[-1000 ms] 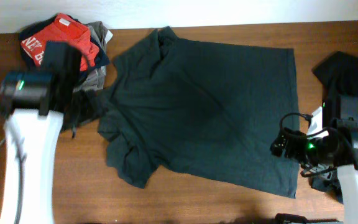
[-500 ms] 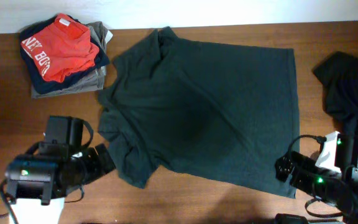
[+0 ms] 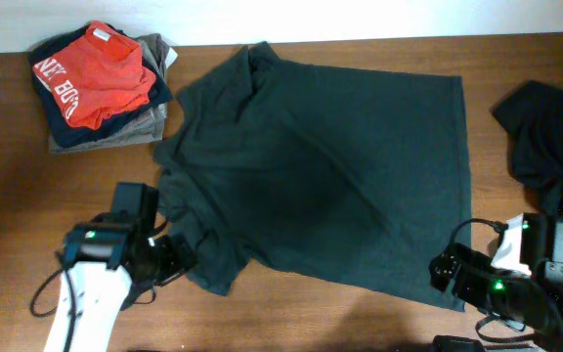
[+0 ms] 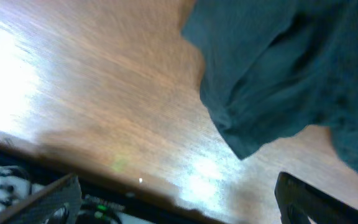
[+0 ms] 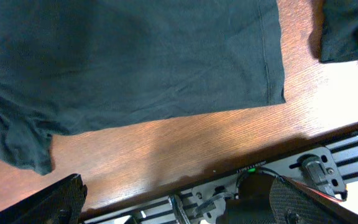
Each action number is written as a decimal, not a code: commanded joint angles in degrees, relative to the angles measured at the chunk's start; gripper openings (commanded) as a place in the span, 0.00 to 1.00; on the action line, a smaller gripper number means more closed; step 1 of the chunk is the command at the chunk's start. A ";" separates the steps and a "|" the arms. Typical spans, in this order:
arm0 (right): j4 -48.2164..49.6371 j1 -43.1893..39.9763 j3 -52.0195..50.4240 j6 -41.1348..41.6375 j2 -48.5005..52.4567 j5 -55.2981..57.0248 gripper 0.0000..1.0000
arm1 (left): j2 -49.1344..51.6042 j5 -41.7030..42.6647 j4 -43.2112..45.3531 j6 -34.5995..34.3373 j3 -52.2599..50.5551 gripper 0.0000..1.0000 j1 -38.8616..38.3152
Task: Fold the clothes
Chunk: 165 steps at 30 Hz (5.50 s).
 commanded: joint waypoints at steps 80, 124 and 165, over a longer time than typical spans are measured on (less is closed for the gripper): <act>29.99 0.37 -30.75 34.86 21.79 20.02 0.99 | 26.23 4.35 17.99 -6.93 -7.23 0.02 -0.17; 42.10 -3.82 -38.88 40.39 30.95 17.51 0.99 | 26.23 3.28 18.23 -5.25 -7.23 0.01 -0.17; 37.64 -3.82 -32.30 40.15 21.44 21.73 0.99 | 26.23 3.04 18.40 -5.22 -7.21 0.01 -0.17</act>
